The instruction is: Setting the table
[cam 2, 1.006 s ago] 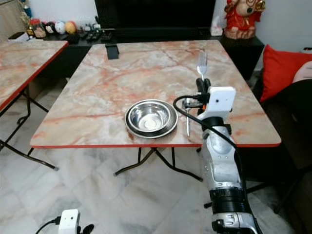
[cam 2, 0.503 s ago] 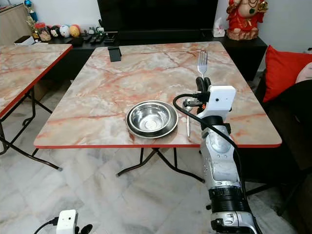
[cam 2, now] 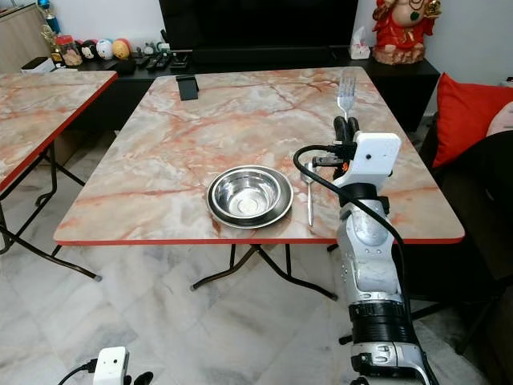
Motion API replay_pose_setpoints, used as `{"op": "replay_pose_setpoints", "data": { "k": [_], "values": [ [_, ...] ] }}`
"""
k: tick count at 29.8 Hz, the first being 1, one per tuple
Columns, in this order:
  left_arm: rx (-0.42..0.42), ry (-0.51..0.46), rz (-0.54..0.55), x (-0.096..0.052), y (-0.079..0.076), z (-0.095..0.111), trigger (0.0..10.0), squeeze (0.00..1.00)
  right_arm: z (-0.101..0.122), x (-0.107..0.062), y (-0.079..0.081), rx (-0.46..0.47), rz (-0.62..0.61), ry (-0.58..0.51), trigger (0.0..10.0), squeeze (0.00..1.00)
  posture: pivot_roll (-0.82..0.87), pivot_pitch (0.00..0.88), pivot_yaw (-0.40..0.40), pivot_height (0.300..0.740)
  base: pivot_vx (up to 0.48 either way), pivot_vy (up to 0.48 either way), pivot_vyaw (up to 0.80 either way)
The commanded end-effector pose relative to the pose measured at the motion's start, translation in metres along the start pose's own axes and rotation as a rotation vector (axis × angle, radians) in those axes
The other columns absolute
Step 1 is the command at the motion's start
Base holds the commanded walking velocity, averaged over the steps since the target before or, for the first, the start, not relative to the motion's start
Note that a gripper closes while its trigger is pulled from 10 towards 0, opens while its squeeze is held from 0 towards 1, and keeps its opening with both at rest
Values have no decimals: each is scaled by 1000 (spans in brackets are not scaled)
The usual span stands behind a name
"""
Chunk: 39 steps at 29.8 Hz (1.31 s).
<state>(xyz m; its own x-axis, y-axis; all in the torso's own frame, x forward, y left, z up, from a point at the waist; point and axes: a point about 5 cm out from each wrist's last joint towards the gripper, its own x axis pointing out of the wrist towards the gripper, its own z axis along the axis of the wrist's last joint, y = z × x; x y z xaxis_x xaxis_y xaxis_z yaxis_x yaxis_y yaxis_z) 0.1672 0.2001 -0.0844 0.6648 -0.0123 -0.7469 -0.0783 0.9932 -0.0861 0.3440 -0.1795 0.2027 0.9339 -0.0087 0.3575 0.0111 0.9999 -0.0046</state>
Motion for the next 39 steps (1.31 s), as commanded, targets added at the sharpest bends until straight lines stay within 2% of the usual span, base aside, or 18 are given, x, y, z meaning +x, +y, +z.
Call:
{"op": "replay_pose_setpoints", "data": {
  "k": [1, 23, 31, 35, 36, 39],
  "values": [
    [-7, 25, 15, -3, 5, -6, 10000, 0, 5, 4, 4, 3, 6, -19, 10000, 0, -105, 0, 62, 740, 270, 0, 0],
    [-7, 26, 14, -3, 5, -7, 10000, 0, 5, 5, 4, 3, 5, -22, 10000, 0, -105, 0, 62, 740, 270, 0, 0],
    [-16, 39, 11, -3, 6, -8, 10000, 0, 14, 9, 2, -7, -14, -45, 10000, 0, -113, 0, 85, 740, 115, 0, 0],
    [-11, 66, 19, -6, 13, -13, 10000, 0, 10, 9, -15, -124, -74, 23, 10000, 0, -115, 0, 99, 740, 0, 0, 0],
    [-11, 66, 19, -6, 13, -13, 10000, 0, 10, 9, -15, -124, -74, 23, 10000, 0, -115, 0, 99, 740, 0, 0, 0],
    [-9, 77, 27, -8, 20, -15, 10000, 0, 3, 7, -33, -155, -156, 100, 10000, 0, -115, 0, 105, 740, 0, 0, 0]
  ]
}}
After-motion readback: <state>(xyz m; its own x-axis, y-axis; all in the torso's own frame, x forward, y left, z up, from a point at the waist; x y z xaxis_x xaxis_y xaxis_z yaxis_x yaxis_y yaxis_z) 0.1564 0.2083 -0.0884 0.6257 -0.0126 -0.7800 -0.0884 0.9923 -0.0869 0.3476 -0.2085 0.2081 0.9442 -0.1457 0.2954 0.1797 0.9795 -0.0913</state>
